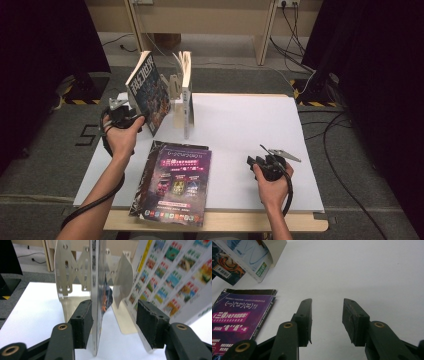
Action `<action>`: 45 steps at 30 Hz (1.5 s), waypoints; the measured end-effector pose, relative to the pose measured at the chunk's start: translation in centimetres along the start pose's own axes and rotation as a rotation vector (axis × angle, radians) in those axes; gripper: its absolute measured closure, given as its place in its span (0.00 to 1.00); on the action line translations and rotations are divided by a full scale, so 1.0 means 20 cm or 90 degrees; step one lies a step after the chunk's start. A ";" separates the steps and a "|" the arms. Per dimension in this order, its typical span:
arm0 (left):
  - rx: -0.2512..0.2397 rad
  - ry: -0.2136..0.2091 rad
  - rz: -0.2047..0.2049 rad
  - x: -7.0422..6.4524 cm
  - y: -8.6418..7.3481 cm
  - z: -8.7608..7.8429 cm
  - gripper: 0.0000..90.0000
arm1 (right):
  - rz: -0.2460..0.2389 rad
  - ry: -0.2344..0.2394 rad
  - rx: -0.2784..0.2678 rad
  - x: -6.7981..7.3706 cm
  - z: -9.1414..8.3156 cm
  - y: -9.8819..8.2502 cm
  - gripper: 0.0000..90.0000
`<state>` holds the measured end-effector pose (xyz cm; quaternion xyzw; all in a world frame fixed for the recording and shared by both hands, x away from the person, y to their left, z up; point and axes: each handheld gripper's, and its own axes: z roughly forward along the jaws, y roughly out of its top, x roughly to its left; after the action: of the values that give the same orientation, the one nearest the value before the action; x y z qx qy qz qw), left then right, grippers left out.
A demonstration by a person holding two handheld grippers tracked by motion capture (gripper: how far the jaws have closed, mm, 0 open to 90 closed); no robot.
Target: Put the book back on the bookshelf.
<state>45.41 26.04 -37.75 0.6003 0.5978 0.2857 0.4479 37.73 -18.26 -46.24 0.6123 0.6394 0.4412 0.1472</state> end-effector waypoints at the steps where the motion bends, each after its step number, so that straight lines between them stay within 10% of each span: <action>1: 0.009 -0.004 0.000 0.00 -0.01 0.00 0.50 | 0.004 0.001 0.001 0.01 0.00 0.00 0.67; 25: 0.203 -0.132 0.021 -0.01 -0.43 -0.05 0.50 | -0.058 0.053 0.085 0.27 0.14 0.03 0.65; 45: 0.256 -0.177 -0.001 -0.02 -0.63 -0.05 0.52 | -0.067 0.091 0.195 0.48 0.36 -0.02 0.61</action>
<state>38.71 24.43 -48.40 0.7108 0.5754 0.0751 0.3976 40.72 -6.78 -47.19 0.5603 0.7390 0.3730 0.0291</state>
